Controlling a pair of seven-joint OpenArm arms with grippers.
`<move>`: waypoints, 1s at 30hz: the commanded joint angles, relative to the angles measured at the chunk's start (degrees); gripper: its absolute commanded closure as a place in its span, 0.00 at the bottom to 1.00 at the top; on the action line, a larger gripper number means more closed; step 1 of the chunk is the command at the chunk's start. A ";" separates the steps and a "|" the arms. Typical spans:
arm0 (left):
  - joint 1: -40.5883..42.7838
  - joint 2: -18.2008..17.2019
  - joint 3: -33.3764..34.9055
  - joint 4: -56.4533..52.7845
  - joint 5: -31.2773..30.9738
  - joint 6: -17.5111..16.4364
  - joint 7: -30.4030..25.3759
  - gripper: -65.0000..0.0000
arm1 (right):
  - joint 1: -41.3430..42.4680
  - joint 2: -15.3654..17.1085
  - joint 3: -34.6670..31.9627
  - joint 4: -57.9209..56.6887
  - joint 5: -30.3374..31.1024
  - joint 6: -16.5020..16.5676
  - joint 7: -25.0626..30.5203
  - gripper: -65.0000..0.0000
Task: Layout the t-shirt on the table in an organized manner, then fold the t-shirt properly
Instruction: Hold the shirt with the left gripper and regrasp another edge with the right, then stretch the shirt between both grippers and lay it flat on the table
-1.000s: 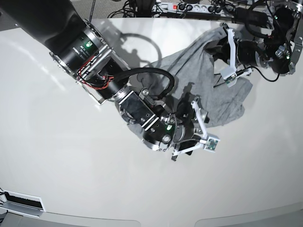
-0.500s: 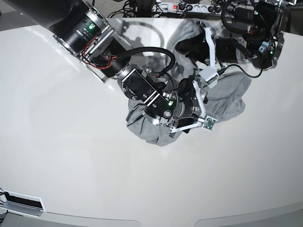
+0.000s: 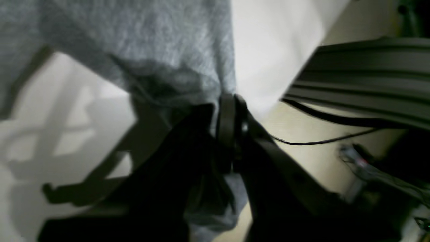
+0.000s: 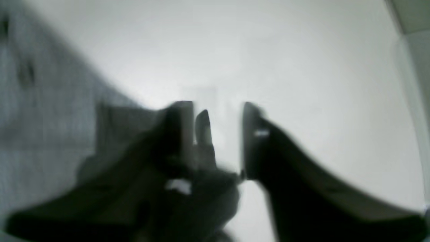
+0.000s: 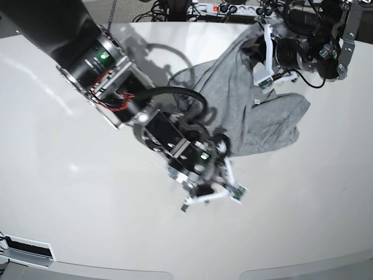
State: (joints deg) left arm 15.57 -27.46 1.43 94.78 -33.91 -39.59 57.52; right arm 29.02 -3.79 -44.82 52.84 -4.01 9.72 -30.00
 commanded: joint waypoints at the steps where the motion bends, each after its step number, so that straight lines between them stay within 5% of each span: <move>1: -0.37 -1.31 -0.33 0.83 0.98 -0.41 -1.99 1.00 | 0.92 1.03 0.24 0.66 -0.33 0.59 0.33 0.90; 2: -0.42 -1.68 -0.33 0.83 2.67 -0.41 -3.58 1.00 | 0.28 2.21 0.24 0.66 -0.33 1.73 -0.15 1.00; 9: -2.82 -2.60 -0.33 0.17 10.91 3.19 -9.70 1.00 | -2.51 7.45 0.24 0.70 2.69 10.84 -8.41 1.00; 18: -16.15 -5.22 -0.31 -11.43 13.14 5.18 -14.32 1.00 | -2.80 7.78 0.24 0.81 29.94 19.32 -25.73 1.00; 23: -24.72 -5.25 -0.31 -23.93 12.66 5.09 -15.89 1.00 | -3.06 7.78 0.24 4.72 50.51 28.83 -32.50 1.00; 26: -27.06 -5.27 -0.33 -26.64 12.24 5.07 -15.56 1.00 | -3.15 7.72 0.24 9.40 59.74 30.28 -32.33 1.00; 30: -27.78 -5.64 -0.33 -24.96 11.19 5.11 -12.70 1.00 | -3.13 6.38 2.97 14.69 55.17 30.28 -25.68 1.00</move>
State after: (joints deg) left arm -10.70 -31.86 1.50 68.73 -21.96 -34.46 45.95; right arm 24.84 2.74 -42.06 66.83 49.98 39.70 -55.72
